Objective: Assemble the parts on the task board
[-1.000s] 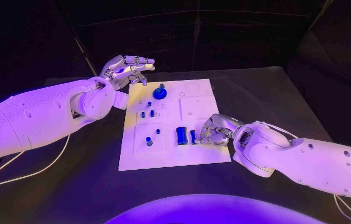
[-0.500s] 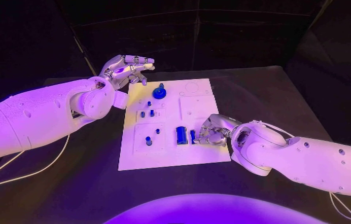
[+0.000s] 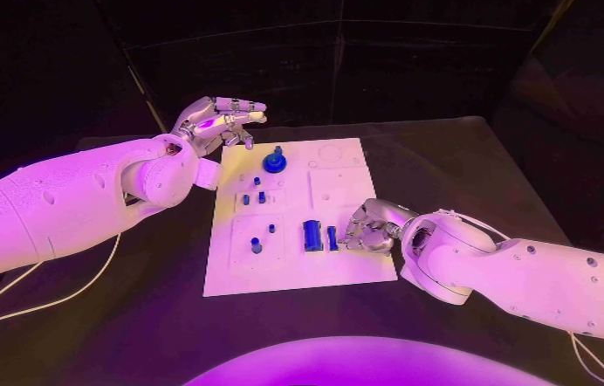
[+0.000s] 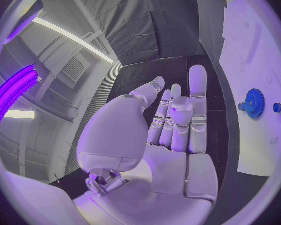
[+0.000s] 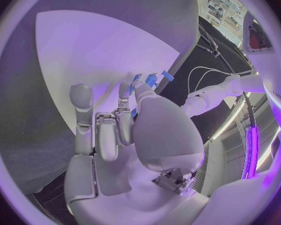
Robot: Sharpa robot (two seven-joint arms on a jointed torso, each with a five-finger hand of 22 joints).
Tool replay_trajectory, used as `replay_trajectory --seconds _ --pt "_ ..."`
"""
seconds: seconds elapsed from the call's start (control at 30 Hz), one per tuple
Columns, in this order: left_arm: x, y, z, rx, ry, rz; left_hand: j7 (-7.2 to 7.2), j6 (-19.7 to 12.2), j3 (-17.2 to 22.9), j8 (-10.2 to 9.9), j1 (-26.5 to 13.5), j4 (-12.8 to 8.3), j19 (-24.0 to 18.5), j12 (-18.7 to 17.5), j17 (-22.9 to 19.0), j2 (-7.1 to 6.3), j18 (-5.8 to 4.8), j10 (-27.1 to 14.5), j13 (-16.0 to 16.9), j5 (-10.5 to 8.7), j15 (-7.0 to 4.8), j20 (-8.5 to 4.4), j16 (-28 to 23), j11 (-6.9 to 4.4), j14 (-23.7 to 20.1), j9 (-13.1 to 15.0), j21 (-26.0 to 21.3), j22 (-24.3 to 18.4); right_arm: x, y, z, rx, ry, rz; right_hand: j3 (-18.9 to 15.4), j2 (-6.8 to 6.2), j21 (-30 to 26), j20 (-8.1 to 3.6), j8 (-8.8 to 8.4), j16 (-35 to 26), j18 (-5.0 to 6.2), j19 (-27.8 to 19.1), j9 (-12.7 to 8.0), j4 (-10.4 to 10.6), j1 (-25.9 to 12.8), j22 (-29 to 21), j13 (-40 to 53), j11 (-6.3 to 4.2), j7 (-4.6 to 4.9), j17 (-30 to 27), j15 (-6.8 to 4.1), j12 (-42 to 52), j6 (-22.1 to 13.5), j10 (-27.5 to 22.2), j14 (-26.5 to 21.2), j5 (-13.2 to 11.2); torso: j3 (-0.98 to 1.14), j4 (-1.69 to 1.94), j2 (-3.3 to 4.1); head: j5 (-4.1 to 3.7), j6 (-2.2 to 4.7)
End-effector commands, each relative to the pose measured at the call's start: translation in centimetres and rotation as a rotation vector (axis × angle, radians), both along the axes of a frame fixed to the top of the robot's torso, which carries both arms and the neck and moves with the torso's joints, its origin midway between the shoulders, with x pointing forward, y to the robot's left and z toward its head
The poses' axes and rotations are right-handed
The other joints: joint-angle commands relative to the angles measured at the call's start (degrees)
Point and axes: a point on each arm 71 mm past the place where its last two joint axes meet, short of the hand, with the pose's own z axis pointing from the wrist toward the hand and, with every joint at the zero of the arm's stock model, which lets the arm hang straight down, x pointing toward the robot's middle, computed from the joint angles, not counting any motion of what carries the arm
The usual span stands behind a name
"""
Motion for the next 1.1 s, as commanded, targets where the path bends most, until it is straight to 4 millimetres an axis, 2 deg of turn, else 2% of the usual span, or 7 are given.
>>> replay_trajectory --seconds 0.03,0.23,0.43,0.63,0.7,0.87,1.1 --pt "0.0 -0.2 0.1 -0.007 -0.006 -0.012 -0.08 -0.28 0.03 0.19 -0.58 0.39 -0.07 0.20 -0.09 0.13 0.83 -0.41 0.00 -0.21 0.02 0.33 0.20 -0.03 -0.19 -0.01 -0.01 0.06 0.0 0.0 0.0 0.167 0.077 0.024 -0.57 0.48 -0.78 0.07 -0.20 -0.62 -0.49 -0.79 -0.18 0.05 0.04 -1.09 4.37 -0.01 0.20 11.05 -0.11 -0.54 -0.86 -0.68 5.19 0.35 -0.18 -0.01 -0.44 -0.10 0.37" --pt "0.1 0.0 -0.4 0.001 -0.009 -0.007 -0.04 -0.60 -0.31 0.55 -1.20 0.87 -1.12 0.67 -4.63 0.04 0.78 -1.14 -0.04 -0.19 0.25 0.53 -2.30 0.12 -2.71 0.00 -0.73 -0.26 2.0 -1.4 1.0 0.426 0.078 -0.046 -1.13 1.73 -10.77 1.53 -3.30 -10.37 1.43 -7.72 -1.52 -0.60 2.08 -15.35 -7.70 2.16 2.74 -4.06 1.63 -15.97 -5.97 -10.28 1.11 1.32 -0.34 0.03 -1.49 -0.38 1.17" --pt "0.5 0.1 -0.7 -0.002 -0.033 0.006 0.31 -1.17 -2.02 1.42 -2.49 2.02 -6.82 1.41 -16.34 -0.28 0.66 -3.19 -0.26 -0.21 1.27 1.49 -11.46 0.78 -12.90 0.02 -5.26 -2.64 6.3 -4.2 2.6 0.642 0.032 -0.189 0.70 2.68 -20.81 4.25 -7.05 -41.47 1.21 -13.51 -3.53 -2.01 5.84 -20.92 -28.07 5.26 6.18 -37.17 4.61 -41.63 -11.27 -25.77 -11.57 0.20 -0.87 0.17 -3.21 -0.71 2.68" --pt "1.5 0.2 -1.1 -0.004 -0.071 0.046 0.34 -1.35 -7.54 2.55 -3.30 4.00 -15.31 2.17 -21.75 -0.25 0.45 -4.51 -0.73 -0.39 3.04 3.42 -22.60 1.28 -22.59 0.04 -13.75 -7.90 10.5 -5.9 3.2 0.766 -0.028 -0.251 5.71 2.15 -33.81 8.42 -11.12 -60.65 0.55 -21.47 -7.77 -2.97 9.15 -28.15 -45.51 9.97 9.17 -46.13 8.88 -58.08 -12.82 -30.21 -19.83 -3.12 -1.64 0.17 -5.41 -0.44 5.27" --pt "1.8 0.3 -1.2 -0.011 -0.072 0.070 0.04 -1.21 -8.59 2.75 -2.62 4.17 -17.54 1.95 -23.96 0.28 0.39 -4.10 -1.10 -0.24 3.59 4.12 -27.17 1.53 -24.46 0.00 -16.14 -9.53 11.4 -5.9 3.2 0.793 -0.044 -0.254 7.07 1.64 -36.73 9.63 -12.02 -66.01 0.25 -23.34 -9.09 -3.06 9.30 -29.75 -49.43 9.66 9.21 -49.19 9.63 -60.37 -11.74 -29.05 -23.14 -3.57 -1.75 0.17 -6.02 -0.28 5.83" --pt "3.0 1.0 -1.9 -0.042 -0.063 0.167 -0.85 -0.60 -11.12 1.36 -0.50 4.90 -24.33 -2.44 -30.75 1.74 0.83 -0.77 -1.74 -0.19 5.10 6.58 -42.04 1.57 -23.67 -0.14 -24.40 -15.78 14.5 -4.9 3.6 0.870 -0.097 -0.229 12.03 -0.02 -45.59 13.12 -18.01 -78.56 1.80 -24.87 -15.06 -4.34 7.78 -34.87 -63.65 10.53 9.58 -59.33 12.19 -67.63 -8.24 -24.37 -23.36 -5.68 -1.65 -0.30 -7.05 0.60 7.91" --pt "4.4 0.9 -3.2 -0.054 -0.038 0.256 -0.83 -0.12 -13.23 -0.67 1.07 5.25 -29.35 -8.67 -36.27 2.61 1.00 -0.21 -1.73 -0.25 7.16 8.86 -53.46 2.79 -24.40 -0.16 -30.52 -21.18 16.5 -3.8 3.6 0.905 -0.128 -0.218 12.30 0.43 -49.53 13.75 -21.03 -83.28 1.69 -23.76 -18.25 -6.37 5.45 -36.44 -69.66 11.07 9.73 -64.01 12.95 -70.27 -6.87 -23.78 -22.40 -6.99 -1.16 0.08 -7.80 1.24 9.39"
